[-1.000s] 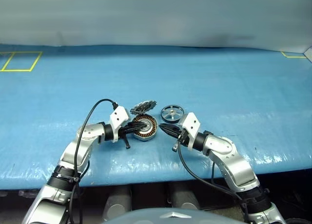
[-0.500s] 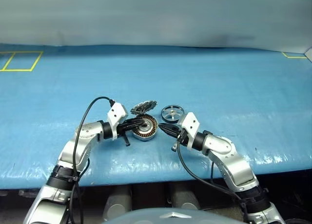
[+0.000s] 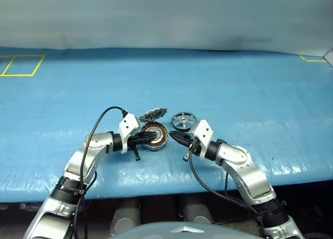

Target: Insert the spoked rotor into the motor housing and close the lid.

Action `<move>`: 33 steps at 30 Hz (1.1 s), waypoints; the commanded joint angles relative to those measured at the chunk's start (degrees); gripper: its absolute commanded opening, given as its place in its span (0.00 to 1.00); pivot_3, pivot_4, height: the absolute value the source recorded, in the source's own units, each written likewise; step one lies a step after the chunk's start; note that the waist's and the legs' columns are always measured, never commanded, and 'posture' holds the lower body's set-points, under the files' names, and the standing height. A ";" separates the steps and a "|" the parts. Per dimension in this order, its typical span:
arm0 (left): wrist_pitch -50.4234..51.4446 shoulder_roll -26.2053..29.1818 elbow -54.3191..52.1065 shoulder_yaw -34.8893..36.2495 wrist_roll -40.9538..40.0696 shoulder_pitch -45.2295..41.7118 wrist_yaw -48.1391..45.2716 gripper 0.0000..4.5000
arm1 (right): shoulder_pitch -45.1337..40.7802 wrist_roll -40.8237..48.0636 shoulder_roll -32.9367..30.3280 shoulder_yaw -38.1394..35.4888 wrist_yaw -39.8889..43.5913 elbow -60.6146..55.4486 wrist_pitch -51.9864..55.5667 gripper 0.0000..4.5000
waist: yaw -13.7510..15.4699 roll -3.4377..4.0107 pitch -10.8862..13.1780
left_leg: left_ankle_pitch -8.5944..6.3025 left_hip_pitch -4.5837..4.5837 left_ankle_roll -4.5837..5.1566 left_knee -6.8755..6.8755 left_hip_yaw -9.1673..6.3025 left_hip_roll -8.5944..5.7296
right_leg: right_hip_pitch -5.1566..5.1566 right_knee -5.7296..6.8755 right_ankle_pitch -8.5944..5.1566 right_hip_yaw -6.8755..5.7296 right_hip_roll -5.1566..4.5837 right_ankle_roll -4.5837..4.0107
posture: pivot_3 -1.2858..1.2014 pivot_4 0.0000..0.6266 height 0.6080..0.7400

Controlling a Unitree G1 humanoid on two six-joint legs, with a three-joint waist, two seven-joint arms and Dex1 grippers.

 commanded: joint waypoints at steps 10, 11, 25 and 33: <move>-0.94 -0.25 -1.03 0.89 2.14 1.09 3.08 0.03 | -0.76 0.07 0.55 0.23 -0.19 -0.63 -0.78 0.00 | 0.00 0.01 -0.01 | 0.00 0.04 0.00 0.01 0.00 0.00 | 0.03 0.01 0.00 0.00 0.00 0.00 | 0.52 0.24 1.00; -1.48 -0.69 -1.02 1.67 1.70 1.17 3.58 0.03 | -0.85 0.11 0.51 0.25 -0.14 -0.61 -0.71 0.00 | 0.02 0.00 -0.01 | 0.00 0.04 0.00 0.02 0.00 0.00 | 0.03 0.01 0.00 0.00 0.00 0.00 | 0.52 0.24 1.00; -2.60 -1.54 -2.10 6.81 -1.95 1.21 4.39 0.03 | -1.22 0.34 0.58 0.46 0.02 -0.39 -0.28 0.00 | 0.02 0.00 0.00 | -0.02 -0.02 0.02 0.04 0.00 -0.01 | 0.01 -0.01 0.01 0.01 0.00 0.01 | 0.52 0.24 1.00; -2.17 -2.56 -3.33 5.32 -3.02 1.46 3.07 0.03 | -0.91 0.18 0.49 0.74 -0.22 -0.57 -0.34 0.00 | 0.02 0.00 0.00 | -0.01 -0.02 0.02 0.05 0.00 0.00 | 0.01 0.00 0.01 0.00 0.00 0.02 | 0.52 0.24 1.00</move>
